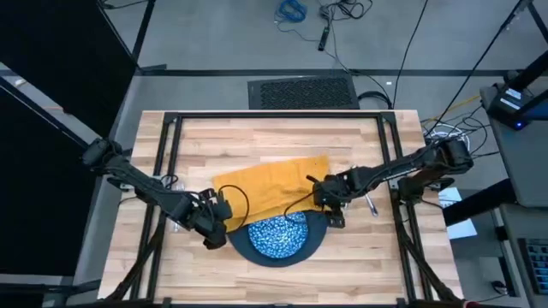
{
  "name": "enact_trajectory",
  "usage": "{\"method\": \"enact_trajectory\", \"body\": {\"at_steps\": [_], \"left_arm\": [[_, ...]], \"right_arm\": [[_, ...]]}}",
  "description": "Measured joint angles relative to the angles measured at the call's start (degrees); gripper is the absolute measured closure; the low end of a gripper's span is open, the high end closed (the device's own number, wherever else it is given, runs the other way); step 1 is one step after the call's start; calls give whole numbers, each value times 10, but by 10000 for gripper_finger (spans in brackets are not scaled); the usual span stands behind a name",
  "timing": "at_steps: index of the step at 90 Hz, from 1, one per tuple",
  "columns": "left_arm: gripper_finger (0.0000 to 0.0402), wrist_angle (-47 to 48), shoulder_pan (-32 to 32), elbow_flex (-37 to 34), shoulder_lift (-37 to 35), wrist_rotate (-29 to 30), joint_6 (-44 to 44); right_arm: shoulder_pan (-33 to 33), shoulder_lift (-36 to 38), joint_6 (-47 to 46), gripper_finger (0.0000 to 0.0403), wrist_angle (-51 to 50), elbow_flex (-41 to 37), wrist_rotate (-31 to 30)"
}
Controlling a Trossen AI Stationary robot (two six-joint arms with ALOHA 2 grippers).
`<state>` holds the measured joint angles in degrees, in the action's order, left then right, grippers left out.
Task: Set table place
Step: Fold the yellow table napkin
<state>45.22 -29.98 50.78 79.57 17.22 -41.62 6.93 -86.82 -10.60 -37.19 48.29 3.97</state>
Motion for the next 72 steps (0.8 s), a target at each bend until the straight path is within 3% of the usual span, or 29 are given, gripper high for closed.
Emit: {"method": "enact_trajectory", "body": {"at_steps": [11, 51, 61, 72], "left_arm": [[402, -3, 0, 0, 0, 0, 0], [402, -11, 0, 0, 0, 1, 2], [402, -11, 0, 0, 0, 1, 5], [402, -11, 0, 0, 0, 1, 5]], "right_arm": [[0, -1, 12, 179, -29, 0, -27], [7, -1, -10, 183, -5, -25, -35], [14, -1, -11, 207, -3, -26, -48], [19, -1, -7, 262, -2, -26, -71]]}}
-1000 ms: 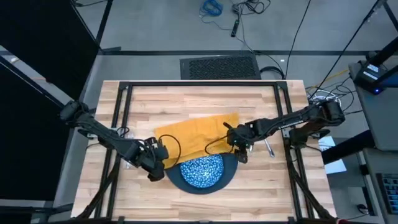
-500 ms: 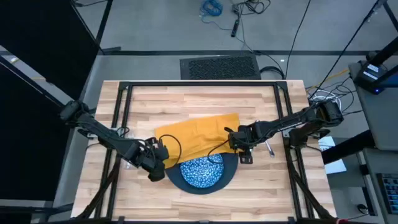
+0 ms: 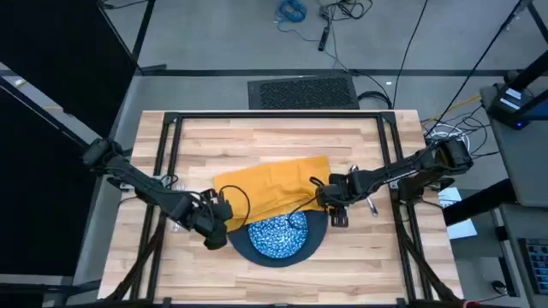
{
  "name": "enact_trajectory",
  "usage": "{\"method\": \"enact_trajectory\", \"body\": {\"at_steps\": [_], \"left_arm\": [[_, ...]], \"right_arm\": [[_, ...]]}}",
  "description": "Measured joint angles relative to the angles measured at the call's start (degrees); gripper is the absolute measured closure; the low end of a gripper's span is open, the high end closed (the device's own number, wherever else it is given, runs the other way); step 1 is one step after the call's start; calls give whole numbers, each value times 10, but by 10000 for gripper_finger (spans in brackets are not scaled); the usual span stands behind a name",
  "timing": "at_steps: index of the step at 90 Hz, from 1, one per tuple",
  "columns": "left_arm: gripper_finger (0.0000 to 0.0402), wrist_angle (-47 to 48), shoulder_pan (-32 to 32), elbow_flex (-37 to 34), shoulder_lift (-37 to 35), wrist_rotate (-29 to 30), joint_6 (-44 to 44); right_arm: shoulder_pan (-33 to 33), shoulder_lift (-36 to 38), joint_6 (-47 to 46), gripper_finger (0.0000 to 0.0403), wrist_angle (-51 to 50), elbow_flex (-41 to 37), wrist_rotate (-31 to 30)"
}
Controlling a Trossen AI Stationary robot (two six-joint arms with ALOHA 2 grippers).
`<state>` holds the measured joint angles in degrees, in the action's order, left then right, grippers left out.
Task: Set table place
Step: Fold the yellow table napkin
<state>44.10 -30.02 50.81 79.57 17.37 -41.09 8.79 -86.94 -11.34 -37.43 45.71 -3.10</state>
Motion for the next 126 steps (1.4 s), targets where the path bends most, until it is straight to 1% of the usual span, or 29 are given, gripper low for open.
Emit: {"method": "enact_trajectory", "body": {"at_steps": [16, 22, 36, 50, 59, 74, 89, 126], "left_arm": [[402, -1, 0, 0, 0, 0, -4], [402, -1, 0, 0, 0, 0, -4], [402, -1, 0, 0, 0, 0, -4], [402, -1, 0, 0, 0, 0, -4], [402, -1, 0, 0, 0, 0, -3], [402, -1, 0, 0, 0, 0, -3], [402, -2, 0, 0, 0, 0, -4], [402, -4, 0, 0, 0, -10, -4]], "right_arm": [[-1, 0, 1, 375, -1, 0, 1], [-1, 0, 5, 394, -1, 0, 3], [-1, 0, 18, 401, -14, 0, -3], [-1, 0, 16, 402, -54, 0, -29], [-1, 0, 14, 402, -64, 0, -30], [-1, 0, 1, 402, -63, 0, -27], [1, 0, -11, 403, -63, 0, 2], [3, 0, -20, 403, -62, 0, 4]]}}
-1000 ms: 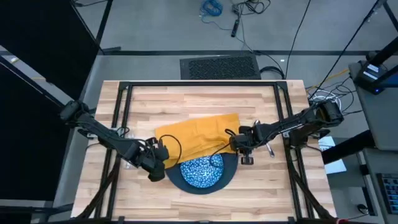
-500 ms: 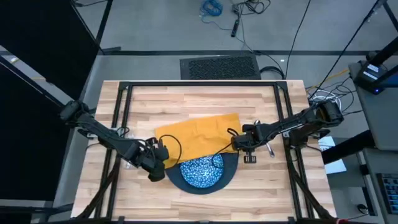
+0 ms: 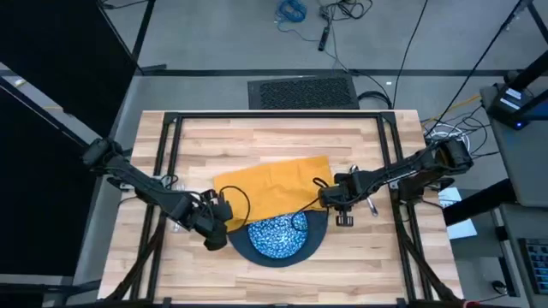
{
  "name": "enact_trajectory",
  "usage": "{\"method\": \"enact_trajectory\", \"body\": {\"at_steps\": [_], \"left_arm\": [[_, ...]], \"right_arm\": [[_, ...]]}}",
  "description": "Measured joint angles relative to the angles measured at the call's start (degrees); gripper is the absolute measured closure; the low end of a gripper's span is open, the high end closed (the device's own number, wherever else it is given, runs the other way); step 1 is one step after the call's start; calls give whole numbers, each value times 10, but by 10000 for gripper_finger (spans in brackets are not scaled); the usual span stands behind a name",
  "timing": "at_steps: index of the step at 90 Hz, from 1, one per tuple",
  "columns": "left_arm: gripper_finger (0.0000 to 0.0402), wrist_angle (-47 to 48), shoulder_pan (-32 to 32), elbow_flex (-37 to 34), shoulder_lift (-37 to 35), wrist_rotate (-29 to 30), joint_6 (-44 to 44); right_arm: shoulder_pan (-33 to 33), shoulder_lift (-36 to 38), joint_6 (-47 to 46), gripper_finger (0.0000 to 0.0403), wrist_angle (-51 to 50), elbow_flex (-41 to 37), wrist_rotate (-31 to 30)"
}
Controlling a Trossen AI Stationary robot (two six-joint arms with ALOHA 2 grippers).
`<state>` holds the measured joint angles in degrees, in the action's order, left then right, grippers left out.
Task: Set table place
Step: Fold the yellow table napkin
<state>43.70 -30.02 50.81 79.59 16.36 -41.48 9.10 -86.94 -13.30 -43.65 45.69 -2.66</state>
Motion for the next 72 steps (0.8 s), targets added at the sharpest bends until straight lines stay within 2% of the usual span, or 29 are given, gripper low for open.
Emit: {"method": "enact_trajectory", "body": {"at_steps": [14, 24, 57, 72], "left_arm": [[400, -9, 0, 0, 0, 0, 5], [382, -27, -1, 0, 0, 0, 33], [229, -28, -17, -10, 0, 0, 41], [198, -28, -11, -13, 0, 36, 15]], "right_arm": [[0, 0, -10, 403, 0, 0, 0], [0, 0, -10, 403, 0, 0, 0], [0, 0, -10, 403, 1, 0, 0], [0, 0, -10, 402, -3, 2, 0]]}}
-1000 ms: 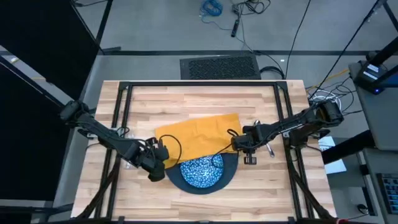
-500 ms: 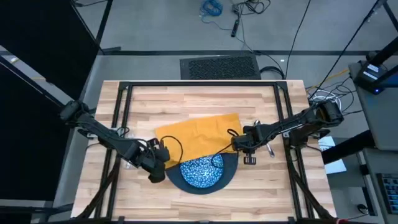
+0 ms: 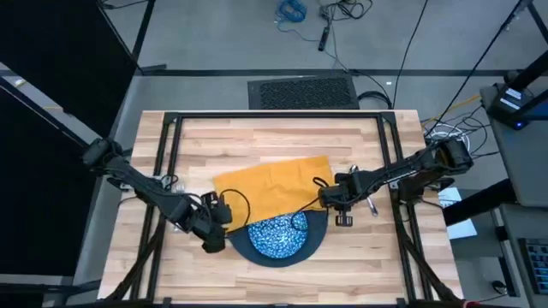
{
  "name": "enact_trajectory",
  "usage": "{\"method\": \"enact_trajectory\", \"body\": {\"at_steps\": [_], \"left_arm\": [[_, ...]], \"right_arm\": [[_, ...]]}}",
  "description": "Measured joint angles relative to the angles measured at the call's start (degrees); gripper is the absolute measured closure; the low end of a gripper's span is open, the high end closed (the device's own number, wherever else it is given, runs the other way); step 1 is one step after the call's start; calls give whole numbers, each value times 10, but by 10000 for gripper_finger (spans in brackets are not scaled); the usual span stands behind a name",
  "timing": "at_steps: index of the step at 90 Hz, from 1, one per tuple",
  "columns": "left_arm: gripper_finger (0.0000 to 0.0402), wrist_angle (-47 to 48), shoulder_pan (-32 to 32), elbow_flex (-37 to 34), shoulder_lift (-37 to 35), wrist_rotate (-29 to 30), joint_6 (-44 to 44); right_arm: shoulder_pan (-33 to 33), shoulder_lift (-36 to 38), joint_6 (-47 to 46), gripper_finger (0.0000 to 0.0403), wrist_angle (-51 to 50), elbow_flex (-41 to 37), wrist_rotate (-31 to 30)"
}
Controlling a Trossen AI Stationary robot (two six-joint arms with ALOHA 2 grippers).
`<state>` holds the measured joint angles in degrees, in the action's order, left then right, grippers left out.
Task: Set table place
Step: Fold the yellow table napkin
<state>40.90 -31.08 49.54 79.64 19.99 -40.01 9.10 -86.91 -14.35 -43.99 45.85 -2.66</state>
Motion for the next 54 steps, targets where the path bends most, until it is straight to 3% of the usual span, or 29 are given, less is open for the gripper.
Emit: {"method": "enact_trajectory", "body": {"at_steps": [18, 54], "left_arm": [[197, 0, 10, 0, 0, 20, 4], [197, -5, 16, 0, 0, 22, 15]], "right_arm": [[0, 0, -14, 386, -67, 30, -2], [0, 0, -97, 319, -84, 34, 13]]}}
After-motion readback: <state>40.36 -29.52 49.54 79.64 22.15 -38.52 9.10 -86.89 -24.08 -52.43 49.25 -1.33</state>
